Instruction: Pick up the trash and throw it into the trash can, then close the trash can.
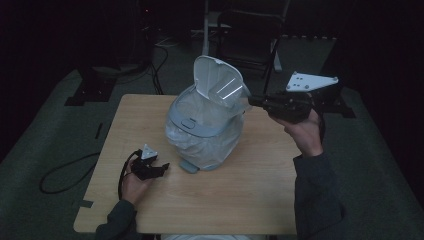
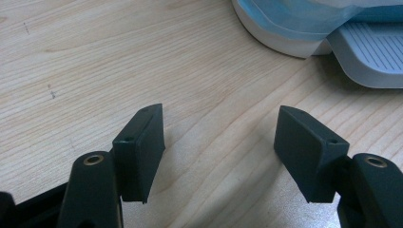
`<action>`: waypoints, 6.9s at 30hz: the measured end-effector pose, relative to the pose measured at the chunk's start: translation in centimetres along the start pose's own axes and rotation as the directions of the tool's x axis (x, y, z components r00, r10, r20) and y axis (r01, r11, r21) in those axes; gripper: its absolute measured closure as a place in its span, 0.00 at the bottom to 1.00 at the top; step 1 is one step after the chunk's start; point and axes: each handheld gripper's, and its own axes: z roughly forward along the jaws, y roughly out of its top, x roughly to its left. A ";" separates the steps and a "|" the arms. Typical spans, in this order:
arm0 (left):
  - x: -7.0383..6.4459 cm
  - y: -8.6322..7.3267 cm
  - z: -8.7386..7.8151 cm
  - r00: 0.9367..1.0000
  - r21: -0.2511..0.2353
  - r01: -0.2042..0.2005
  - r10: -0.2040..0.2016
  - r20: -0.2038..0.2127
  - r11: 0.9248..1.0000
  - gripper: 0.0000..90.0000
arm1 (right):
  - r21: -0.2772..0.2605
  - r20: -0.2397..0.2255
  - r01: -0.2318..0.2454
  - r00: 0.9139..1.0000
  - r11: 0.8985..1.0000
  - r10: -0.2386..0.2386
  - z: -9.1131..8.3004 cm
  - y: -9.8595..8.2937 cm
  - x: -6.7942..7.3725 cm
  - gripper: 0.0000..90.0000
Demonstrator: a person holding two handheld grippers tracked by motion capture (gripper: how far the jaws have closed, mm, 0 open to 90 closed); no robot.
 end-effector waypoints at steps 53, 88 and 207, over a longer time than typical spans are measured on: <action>0.1 0.0 0.0 1.000 -0.002 0.000 0.000 0.001 1.000 0.39 | 0.005 -0.021 -0.026 0.999 1.000 0.026 6.5 2.6 -2.2 0.92; 0.1 0.0 0.0 1.000 0.000 0.002 -0.002 0.005 1.000 0.39 | -0.018 0.145 -0.112 0.983 0.993 0.114 4.1 -1.1 -4.3 0.66; 0.0 0.1 0.1 1.000 0.002 -0.004 0.004 0.003 1.000 0.37 | 0.131 0.306 -0.238 0.933 0.962 0.189 6.6 -14.7 -2.6 0.97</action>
